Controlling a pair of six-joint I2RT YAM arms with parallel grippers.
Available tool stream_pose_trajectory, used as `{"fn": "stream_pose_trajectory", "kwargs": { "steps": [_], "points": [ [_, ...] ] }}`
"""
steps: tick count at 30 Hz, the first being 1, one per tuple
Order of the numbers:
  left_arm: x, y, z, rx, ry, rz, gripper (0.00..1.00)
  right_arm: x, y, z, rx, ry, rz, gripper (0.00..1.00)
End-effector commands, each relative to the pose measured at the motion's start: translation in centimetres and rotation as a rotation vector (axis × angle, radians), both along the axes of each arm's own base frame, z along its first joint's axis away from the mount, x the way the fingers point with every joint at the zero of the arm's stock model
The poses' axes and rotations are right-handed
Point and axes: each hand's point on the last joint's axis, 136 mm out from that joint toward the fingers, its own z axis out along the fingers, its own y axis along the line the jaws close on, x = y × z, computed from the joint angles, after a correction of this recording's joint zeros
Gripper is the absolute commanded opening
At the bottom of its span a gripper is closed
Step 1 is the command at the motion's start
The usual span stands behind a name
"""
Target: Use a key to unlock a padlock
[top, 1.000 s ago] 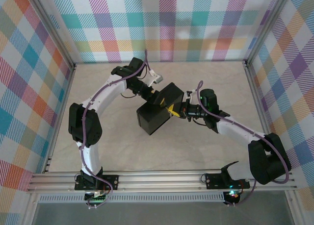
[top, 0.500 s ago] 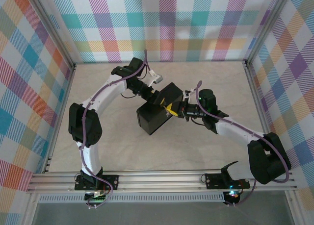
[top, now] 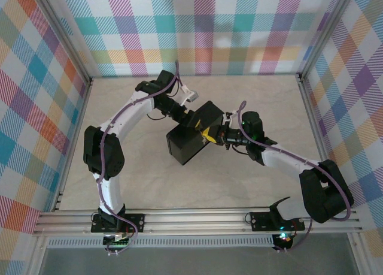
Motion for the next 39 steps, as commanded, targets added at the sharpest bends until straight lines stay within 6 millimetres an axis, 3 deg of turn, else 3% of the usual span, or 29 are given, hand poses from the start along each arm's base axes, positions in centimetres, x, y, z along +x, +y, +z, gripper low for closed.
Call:
{"fn": "stream_pose_trajectory", "kwargs": {
  "steps": [1, 19, 39],
  "points": [
    [-0.84, 0.64, -1.04, 0.022, 0.058, 0.005, 0.78, 0.43, 0.02, 0.68, 0.024, -0.035, -0.023, 0.0],
    [-0.54, 0.51, -0.76, 0.015, 0.069, 0.022, 0.77, -0.15, -0.55, 1.07, 0.024, -0.041, -0.044, 0.0],
    [-0.42, 0.31, -0.48, 0.004, 0.079, 0.03, 0.77, 0.64, -0.31, 0.97, 0.046, -0.056, -0.061, 0.0]
  ]
}}
